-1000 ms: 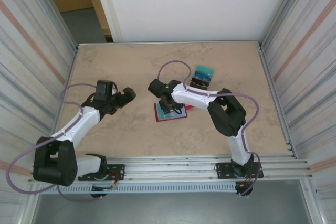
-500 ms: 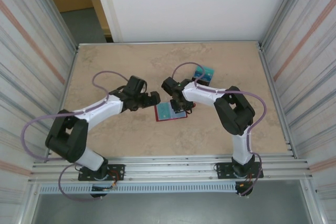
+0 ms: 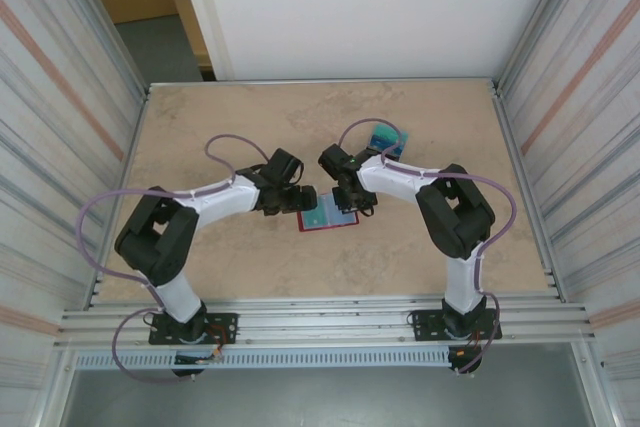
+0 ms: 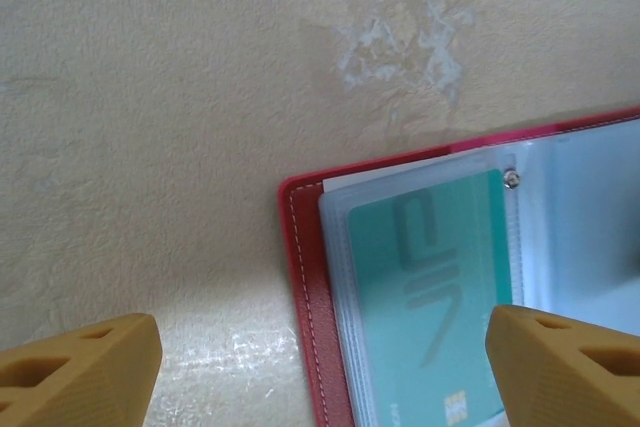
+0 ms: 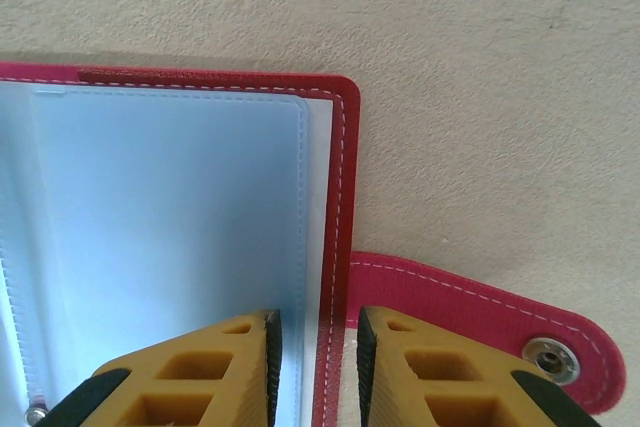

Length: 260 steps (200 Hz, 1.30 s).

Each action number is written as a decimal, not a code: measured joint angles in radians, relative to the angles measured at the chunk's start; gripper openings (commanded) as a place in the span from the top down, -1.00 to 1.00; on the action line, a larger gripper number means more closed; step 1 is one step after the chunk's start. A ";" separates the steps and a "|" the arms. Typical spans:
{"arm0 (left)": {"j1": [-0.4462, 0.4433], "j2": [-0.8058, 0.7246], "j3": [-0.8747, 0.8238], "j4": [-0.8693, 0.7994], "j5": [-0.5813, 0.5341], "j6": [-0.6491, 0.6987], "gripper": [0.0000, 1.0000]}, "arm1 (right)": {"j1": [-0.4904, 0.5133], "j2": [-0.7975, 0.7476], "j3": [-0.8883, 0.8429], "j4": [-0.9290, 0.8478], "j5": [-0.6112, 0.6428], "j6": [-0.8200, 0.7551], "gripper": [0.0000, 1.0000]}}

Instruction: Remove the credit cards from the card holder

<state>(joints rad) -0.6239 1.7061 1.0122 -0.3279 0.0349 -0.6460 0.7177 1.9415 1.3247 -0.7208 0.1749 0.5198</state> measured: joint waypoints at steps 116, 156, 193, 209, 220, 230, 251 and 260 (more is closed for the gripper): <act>0.000 0.035 0.020 -0.005 -0.011 0.019 -0.48 | -0.056 -0.115 -0.001 -0.013 -0.024 0.000 0.37; 0.000 0.035 0.022 -0.005 -0.015 0.016 -0.39 | -0.090 -0.189 -0.001 -0.011 -0.106 0.000 0.40; 0.000 0.035 0.022 -0.004 -0.021 0.014 -0.32 | -0.090 -0.196 -0.001 0.033 -0.265 0.019 0.46; 0.000 0.035 0.019 0.000 -0.020 0.013 -0.29 | -0.090 -0.195 -0.001 0.066 -0.347 0.029 0.53; 0.000 0.035 0.012 0.012 -0.018 0.008 -0.27 | -0.090 -0.191 -0.001 0.087 -0.394 0.040 0.58; 0.001 0.035 0.003 0.021 -0.012 0.001 -0.22 | -0.090 -0.182 -0.001 0.108 -0.433 0.048 0.63; 0.003 0.035 -0.019 0.033 -0.002 -0.011 -0.14 | -0.090 -0.148 -0.001 0.138 -0.488 0.057 0.73; 0.003 0.035 -0.025 0.037 -0.003 -0.011 -0.11 | -0.091 -0.132 -0.003 0.150 -0.500 0.057 0.75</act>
<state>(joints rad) -0.6209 1.7412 0.9871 -0.2909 0.0322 -0.6575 0.6266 1.8095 1.3216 -0.5713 -0.3248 0.5770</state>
